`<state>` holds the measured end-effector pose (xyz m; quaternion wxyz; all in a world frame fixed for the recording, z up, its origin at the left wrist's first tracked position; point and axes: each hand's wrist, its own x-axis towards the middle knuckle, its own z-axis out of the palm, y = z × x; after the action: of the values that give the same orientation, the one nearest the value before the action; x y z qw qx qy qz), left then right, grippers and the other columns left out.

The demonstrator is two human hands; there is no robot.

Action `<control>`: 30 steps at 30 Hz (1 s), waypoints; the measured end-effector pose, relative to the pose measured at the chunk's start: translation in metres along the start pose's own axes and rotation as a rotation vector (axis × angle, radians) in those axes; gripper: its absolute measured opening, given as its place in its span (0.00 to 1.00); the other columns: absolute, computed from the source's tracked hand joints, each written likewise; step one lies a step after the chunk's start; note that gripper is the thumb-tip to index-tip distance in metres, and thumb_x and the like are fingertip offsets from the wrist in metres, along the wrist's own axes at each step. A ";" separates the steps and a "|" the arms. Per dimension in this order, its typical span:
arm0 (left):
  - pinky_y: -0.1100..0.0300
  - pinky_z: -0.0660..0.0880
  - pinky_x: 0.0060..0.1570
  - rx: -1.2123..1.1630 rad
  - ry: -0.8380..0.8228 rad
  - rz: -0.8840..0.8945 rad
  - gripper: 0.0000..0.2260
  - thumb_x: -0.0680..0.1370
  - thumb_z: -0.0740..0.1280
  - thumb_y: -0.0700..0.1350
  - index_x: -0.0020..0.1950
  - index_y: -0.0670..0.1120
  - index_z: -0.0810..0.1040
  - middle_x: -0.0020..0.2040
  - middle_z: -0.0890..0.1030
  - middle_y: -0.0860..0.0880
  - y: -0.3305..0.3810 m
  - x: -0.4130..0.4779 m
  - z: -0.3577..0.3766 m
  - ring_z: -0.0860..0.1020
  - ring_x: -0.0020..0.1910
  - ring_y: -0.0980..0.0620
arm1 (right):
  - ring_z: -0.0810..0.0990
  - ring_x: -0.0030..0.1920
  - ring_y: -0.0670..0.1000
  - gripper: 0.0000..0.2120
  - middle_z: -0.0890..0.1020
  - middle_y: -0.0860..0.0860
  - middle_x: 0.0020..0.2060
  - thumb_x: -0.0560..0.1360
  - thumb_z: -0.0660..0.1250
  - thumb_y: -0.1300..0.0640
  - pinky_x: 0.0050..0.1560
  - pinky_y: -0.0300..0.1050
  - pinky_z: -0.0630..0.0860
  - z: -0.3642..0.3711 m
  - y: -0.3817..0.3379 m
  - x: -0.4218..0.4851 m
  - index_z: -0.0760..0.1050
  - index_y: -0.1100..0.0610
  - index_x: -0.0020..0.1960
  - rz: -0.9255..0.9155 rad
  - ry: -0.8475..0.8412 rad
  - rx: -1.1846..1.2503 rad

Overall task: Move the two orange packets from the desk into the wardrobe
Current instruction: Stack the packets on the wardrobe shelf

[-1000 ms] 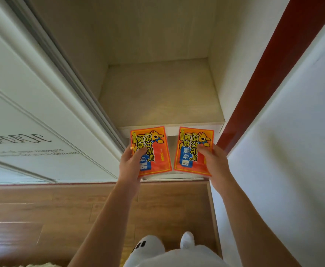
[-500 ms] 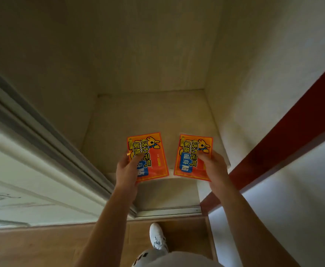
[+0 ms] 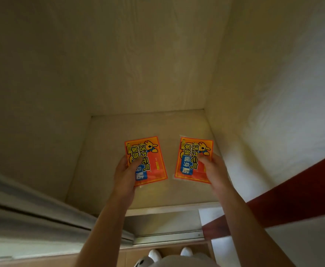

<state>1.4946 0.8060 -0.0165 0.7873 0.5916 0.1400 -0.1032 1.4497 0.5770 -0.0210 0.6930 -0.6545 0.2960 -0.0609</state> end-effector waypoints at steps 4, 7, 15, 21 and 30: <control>0.52 0.81 0.41 -0.007 -0.027 -0.014 0.11 0.76 0.67 0.39 0.58 0.45 0.79 0.50 0.86 0.44 0.004 0.010 0.013 0.84 0.43 0.45 | 0.85 0.44 0.55 0.06 0.86 0.49 0.42 0.75 0.69 0.60 0.53 0.56 0.81 -0.003 -0.009 0.013 0.81 0.50 0.44 -0.018 0.003 0.047; 0.54 0.80 0.39 -0.015 -0.044 -0.027 0.11 0.76 0.64 0.35 0.53 0.46 0.80 0.46 0.86 0.45 0.006 0.022 0.023 0.84 0.40 0.48 | 0.86 0.46 0.58 0.06 0.87 0.51 0.43 0.75 0.70 0.60 0.54 0.60 0.81 -0.007 -0.013 0.024 0.82 0.50 0.44 -0.002 -0.015 0.061; 0.56 0.80 0.33 0.081 -0.032 -0.042 0.09 0.75 0.68 0.35 0.54 0.42 0.81 0.44 0.86 0.44 -0.017 0.060 0.048 0.84 0.37 0.48 | 0.86 0.43 0.56 0.05 0.88 0.49 0.39 0.74 0.70 0.60 0.50 0.57 0.82 -0.024 -0.007 0.045 0.83 0.50 0.44 0.019 -0.002 0.056; 0.55 0.80 0.34 0.205 0.020 -0.129 0.04 0.73 0.71 0.34 0.46 0.42 0.81 0.42 0.84 0.42 -0.051 0.093 0.071 0.82 0.32 0.49 | 0.86 0.34 0.46 0.06 0.87 0.47 0.36 0.75 0.69 0.61 0.32 0.40 0.79 -0.042 -0.001 0.050 0.82 0.52 0.47 0.032 0.014 0.048; 0.45 0.77 0.39 0.602 0.075 -0.182 0.12 0.66 0.77 0.41 0.30 0.46 0.74 0.34 0.80 0.40 -0.100 0.129 0.080 0.81 0.39 0.41 | 0.87 0.38 0.50 0.06 0.88 0.50 0.41 0.76 0.68 0.60 0.35 0.43 0.79 -0.056 0.008 0.051 0.82 0.52 0.49 0.054 -0.004 -0.007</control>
<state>1.5904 0.7013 -0.1298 0.5585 0.7866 0.1842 -0.1883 1.4618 0.5057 -0.0434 0.6928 -0.6486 0.3126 -0.0399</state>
